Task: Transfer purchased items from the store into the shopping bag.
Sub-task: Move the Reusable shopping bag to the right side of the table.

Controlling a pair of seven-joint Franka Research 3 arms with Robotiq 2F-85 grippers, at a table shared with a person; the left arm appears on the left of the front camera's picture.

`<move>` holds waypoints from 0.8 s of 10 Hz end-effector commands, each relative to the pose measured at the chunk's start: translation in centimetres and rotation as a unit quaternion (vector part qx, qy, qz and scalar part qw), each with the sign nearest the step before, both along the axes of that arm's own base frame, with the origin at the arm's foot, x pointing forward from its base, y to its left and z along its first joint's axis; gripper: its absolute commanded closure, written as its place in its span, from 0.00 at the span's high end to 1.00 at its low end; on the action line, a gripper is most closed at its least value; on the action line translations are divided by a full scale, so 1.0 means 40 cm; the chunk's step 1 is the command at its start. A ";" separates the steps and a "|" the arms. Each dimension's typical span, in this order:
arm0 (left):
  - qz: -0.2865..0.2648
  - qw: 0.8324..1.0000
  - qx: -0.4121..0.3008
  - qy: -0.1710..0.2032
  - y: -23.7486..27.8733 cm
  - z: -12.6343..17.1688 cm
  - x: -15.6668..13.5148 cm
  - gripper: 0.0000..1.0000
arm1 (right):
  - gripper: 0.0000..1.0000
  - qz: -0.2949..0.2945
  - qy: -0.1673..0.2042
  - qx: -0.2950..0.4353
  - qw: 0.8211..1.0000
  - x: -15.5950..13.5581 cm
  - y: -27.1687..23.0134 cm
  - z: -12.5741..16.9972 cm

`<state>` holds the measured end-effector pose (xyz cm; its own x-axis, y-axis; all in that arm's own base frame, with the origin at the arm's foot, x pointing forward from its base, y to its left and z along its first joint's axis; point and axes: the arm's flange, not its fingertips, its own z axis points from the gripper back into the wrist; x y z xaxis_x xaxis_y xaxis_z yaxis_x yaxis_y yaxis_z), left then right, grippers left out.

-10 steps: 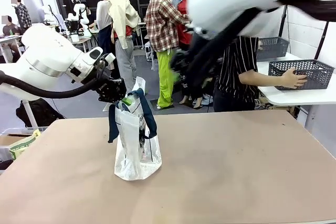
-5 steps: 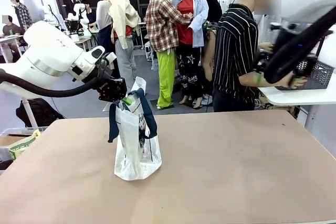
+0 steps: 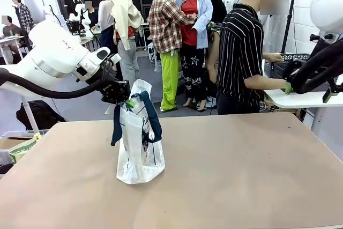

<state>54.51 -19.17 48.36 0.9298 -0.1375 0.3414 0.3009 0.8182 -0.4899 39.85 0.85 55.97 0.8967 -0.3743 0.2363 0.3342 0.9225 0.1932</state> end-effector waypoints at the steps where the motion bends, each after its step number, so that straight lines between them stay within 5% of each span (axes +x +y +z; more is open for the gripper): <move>1: 0.012 0.999 0.033 -0.029 -0.018 0.022 0.014 0.00 | 1.00 0.015 -0.001 -0.006 1.000 0.020 0.006 0.013; 8: 0.080 0.986 0.094 -0.115 0.091 0.229 -0.001 0.00 | 1.00 0.015 -0.001 -0.006 1.000 0.020 0.006 0.013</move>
